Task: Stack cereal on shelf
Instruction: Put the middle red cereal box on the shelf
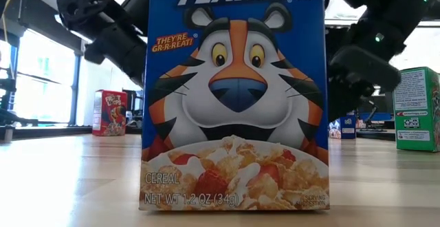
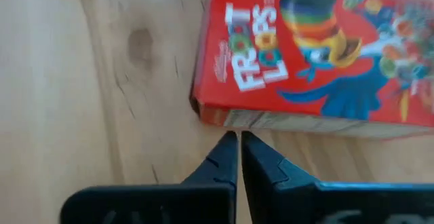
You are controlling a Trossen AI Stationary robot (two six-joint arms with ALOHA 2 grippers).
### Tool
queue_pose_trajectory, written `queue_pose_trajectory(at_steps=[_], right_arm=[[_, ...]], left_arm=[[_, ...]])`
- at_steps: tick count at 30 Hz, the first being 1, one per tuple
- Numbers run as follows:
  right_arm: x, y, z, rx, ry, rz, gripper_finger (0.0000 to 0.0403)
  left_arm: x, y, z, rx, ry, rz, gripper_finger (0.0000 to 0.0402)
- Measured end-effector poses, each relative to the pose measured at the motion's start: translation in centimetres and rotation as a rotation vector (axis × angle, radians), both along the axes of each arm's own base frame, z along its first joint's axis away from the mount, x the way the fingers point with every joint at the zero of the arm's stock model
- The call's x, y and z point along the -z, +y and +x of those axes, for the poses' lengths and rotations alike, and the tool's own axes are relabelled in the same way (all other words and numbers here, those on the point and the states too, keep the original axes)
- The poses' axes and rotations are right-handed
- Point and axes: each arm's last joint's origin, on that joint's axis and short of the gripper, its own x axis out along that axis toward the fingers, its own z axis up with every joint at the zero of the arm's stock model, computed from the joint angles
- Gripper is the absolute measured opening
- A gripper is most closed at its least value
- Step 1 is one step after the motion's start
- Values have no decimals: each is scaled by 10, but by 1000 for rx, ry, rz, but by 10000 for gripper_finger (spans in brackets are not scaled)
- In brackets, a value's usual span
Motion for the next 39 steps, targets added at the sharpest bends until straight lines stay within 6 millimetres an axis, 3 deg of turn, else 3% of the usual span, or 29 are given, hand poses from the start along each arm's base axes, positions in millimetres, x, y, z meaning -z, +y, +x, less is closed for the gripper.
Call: queue_pose_trajectory(at_steps=[7, 17, 23, 32, 39], right_arm=[[14, -5, 8, 15, 7, 13, 0], [13, -4, 12, 4, -42, -3, 0], [11, -4, 13, 4, -55, 1, 0], [-20, -5, 8, 1, -144, 39, 0], [-44, -6, 4, 11, -232, 92, 0]], left_arm=[[7, -4, 9, 29, -91, -28, 0], [7, -5, 9, 42, -99, -27, 0], [-4, -6, 12, 68, -184, -41, 0], [-32, -5, 10, 58, -275, -35, 0], [-51, -1, 6, -47, -331, -43, 0]])
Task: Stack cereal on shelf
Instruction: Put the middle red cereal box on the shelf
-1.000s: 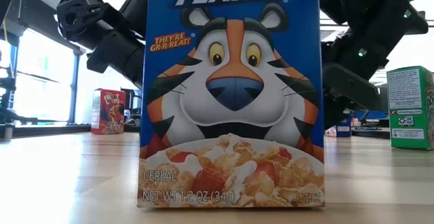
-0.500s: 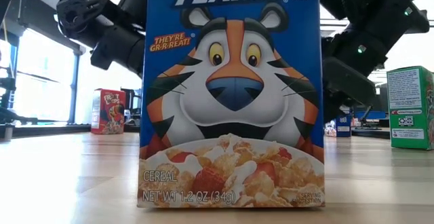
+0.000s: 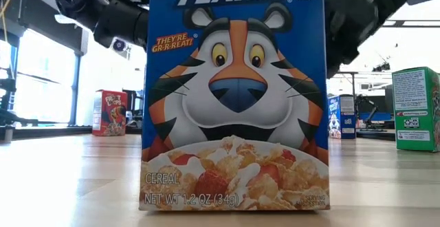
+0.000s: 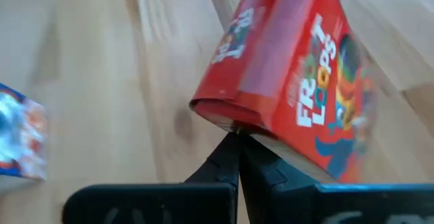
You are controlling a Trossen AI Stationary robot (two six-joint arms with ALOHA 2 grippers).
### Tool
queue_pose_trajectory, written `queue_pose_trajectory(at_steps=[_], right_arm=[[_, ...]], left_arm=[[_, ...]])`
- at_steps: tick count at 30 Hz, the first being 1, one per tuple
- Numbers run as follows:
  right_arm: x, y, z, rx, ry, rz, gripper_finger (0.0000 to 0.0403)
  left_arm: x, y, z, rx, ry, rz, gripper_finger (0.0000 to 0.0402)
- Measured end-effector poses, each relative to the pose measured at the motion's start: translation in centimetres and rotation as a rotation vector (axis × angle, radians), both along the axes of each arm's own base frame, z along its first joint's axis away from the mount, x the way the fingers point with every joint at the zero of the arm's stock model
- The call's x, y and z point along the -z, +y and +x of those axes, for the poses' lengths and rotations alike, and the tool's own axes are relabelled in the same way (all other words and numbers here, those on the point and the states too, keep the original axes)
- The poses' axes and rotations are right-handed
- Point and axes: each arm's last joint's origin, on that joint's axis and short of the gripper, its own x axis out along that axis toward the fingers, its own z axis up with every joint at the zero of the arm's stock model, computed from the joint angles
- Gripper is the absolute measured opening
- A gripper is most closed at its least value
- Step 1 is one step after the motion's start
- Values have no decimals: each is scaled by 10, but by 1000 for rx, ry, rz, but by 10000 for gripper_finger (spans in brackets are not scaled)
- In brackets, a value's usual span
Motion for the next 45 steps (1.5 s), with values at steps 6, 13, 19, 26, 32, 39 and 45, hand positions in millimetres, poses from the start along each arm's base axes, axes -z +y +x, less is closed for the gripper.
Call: queue_pose_trajectory(at_steps=[6, 13, 19, 26, 32, 39, 45], right_arm=[[-13, -2, -3, 45, -54, 58, 0], [-13, -4, -3, 85, -57, 89, 0], [-12, -4, -3, 88, -50, 97, 0], [-11, -4, -5, 71, -22, 105, 18], [-18, -4, -5, 62, 61, 72, 82], [-29, 1, -6, 64, 114, -3, 150], [-29, 6, -10, 70, 123, -53, 194]], left_arm=[[-8, 3, -2, -54, -30, -78, 0], [0, 4, -4, -122, 39, -118, 0], [1, 4, -5, -130, 53, -139, 0], [1, 4, -4, -75, 65, -161, 0], [-4, 12, -5, -2, 75, -176, 0], [-24, 20, -19, 34, 108, -97, 28], [-47, 20, -24, 114, 156, 4, 107]])
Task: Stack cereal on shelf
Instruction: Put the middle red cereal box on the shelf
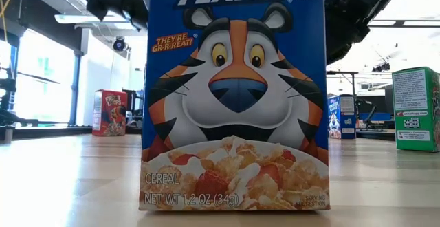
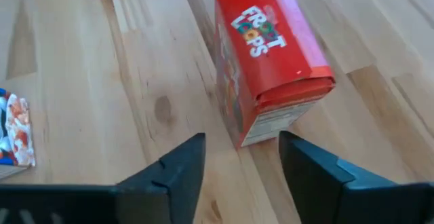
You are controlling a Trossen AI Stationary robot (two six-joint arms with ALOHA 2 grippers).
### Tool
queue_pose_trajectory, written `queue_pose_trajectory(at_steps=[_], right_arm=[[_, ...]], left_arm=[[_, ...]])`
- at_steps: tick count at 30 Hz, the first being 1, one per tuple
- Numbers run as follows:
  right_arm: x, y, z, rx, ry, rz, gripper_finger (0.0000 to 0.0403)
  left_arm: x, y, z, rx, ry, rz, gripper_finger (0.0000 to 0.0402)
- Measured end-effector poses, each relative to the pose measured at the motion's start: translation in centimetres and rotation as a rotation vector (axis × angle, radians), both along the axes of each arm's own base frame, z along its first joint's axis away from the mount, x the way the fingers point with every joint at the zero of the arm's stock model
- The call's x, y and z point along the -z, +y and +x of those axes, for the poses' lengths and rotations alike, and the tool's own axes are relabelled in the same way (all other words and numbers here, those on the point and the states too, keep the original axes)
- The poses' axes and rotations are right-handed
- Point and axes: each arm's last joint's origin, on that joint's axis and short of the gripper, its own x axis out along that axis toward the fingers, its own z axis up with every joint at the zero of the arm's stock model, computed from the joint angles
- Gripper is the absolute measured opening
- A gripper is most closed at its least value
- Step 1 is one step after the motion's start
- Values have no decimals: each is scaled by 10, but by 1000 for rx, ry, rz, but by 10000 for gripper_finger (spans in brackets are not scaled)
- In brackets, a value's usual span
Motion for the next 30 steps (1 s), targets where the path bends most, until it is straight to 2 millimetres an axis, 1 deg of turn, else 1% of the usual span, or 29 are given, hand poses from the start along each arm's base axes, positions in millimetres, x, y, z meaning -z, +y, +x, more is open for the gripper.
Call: queue_pose_trajectory(at_steps=[3, 6, 10, 13, 18, 20, 27, 30], right_arm=[[0, -1, 0, 10, -3, -24, 211], [5, -2, -2, 15, 0, -38, 219], [7, 1, -4, 12, -9, -49, 220], [6, 4, -5, -3, -14, -55, 220], [5, 8, -6, -12, -27, -71, 220], [5, 8, -6, -14, -29, -73, 220], [5, 9, -5, -19, -34, -76, 220], [5, 8, -5, -17, -36, -78, 220]], left_arm=[[-12, -2, 11, 56, 31, 37, 155], [-17, -3, 25, 82, 70, 87, 201], [-20, -3, 43, 98, 133, 126, 251], [-15, -3, 57, 101, 189, 167, 275], [-10, -3, 76, 88, 239, 209, 289], [-7, -4, 81, 90, 269, 212, 289], [7, -6, 86, 96, 341, 278, 290], [8, -6, 87, 89, 345, 290, 284]])
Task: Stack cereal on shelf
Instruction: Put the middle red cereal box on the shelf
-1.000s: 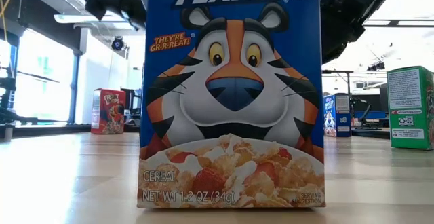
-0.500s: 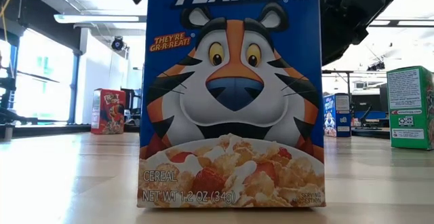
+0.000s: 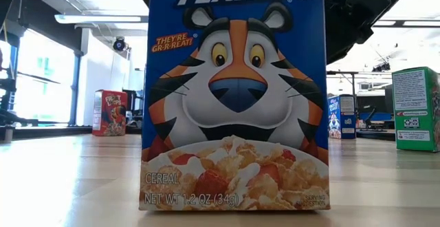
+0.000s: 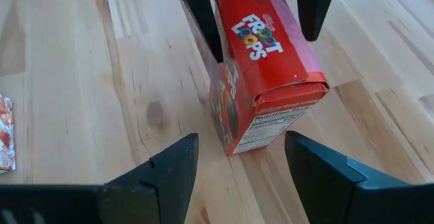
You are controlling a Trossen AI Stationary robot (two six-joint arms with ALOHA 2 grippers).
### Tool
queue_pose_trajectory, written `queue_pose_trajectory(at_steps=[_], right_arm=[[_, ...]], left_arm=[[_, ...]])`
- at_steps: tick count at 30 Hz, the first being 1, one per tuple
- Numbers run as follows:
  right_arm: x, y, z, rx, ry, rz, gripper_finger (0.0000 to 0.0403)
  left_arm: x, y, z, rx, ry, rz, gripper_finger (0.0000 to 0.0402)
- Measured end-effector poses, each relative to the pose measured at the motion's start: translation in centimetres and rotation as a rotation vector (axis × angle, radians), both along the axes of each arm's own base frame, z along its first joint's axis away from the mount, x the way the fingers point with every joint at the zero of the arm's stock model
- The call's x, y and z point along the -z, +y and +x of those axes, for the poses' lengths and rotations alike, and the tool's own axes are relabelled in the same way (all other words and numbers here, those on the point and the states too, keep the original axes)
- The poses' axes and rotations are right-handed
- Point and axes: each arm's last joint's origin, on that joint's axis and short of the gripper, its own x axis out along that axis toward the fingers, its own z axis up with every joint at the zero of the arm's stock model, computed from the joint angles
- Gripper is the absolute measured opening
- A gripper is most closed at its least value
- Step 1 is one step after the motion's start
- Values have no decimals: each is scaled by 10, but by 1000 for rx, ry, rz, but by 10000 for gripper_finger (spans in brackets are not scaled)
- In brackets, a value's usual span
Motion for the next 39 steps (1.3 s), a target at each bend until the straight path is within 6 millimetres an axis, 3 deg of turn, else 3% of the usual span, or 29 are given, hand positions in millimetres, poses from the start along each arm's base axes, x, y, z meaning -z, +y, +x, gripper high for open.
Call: queue_pose_trajectory(at_steps=[13, 16, 19, 29, 34, 39], right_arm=[[0, 0, 0, 0, -2, 1, 220], [0, 0, 0, 0, -2, 2, 220], [0, 1, 0, -10, 0, -3, 220], [-2, 3, 2, -45, -15, -13, 220], [-3, 3, 4, -73, -29, -6, 220], [-3, 2, 5, -91, -25, 0, 220]], left_arm=[[-3, -1, -2, 73, 4, 13, 190], [-14, 1, -7, 95, -14, 38, 172], [-38, 10, -20, 91, -32, 53, 161], [-135, 71, -99, -56, -164, 155, 156], [-161, 109, -122, -163, -165, 219, 155], [-176, 150, -130, -226, -157, 270, 155]])
